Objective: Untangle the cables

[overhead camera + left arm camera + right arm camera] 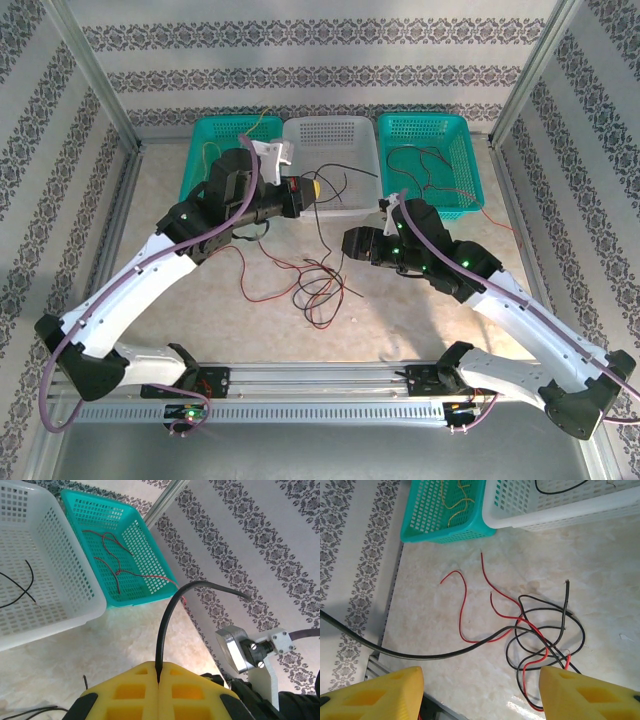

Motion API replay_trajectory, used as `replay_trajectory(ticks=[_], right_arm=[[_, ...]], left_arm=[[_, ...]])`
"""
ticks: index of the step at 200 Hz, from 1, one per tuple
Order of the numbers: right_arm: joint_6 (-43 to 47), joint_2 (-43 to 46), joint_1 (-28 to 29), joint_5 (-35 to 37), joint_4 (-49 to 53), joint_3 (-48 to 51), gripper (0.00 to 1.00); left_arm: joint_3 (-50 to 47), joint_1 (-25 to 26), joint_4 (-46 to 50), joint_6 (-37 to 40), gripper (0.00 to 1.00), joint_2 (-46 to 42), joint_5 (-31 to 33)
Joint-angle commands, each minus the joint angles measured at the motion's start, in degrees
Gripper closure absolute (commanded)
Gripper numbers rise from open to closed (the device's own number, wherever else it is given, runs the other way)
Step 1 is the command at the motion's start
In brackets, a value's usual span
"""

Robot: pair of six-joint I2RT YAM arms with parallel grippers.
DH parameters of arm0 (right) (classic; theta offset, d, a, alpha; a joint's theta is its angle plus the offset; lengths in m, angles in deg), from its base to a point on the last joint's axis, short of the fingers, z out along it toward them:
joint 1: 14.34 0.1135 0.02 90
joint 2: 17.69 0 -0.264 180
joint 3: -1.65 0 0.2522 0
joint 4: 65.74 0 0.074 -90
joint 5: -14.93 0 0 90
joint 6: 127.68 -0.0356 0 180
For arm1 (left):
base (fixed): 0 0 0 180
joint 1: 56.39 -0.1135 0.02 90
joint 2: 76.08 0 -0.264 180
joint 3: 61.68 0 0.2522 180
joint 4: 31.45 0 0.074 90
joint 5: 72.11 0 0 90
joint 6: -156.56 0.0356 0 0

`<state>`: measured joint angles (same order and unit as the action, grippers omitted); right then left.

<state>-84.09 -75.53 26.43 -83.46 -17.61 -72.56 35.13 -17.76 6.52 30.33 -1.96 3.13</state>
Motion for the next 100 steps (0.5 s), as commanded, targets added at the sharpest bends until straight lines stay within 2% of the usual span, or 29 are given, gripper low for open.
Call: replay_trajectory(ticks=[1, 55, 100], right_arm=[[-0.70, 1.69, 0.72, 1.12, -0.36, 1.44, 0.36], [-2.15, 2.80, 0.62, 2.19, -1.94, 3.17, 0.30], [-3.59, -1.42, 0.06, 3.13, -3.77, 3.25, 0.33]], left_arm=[[4.47, -0.26, -1.81, -1.29, 1.00, 0.41, -0.73], [10.11, -0.68, -2.10, -3.38, 1.00, 2.28, -5.98], [12.72, -1.00, -2.59, -4.11, 1.00, 1.73, -6.24]])
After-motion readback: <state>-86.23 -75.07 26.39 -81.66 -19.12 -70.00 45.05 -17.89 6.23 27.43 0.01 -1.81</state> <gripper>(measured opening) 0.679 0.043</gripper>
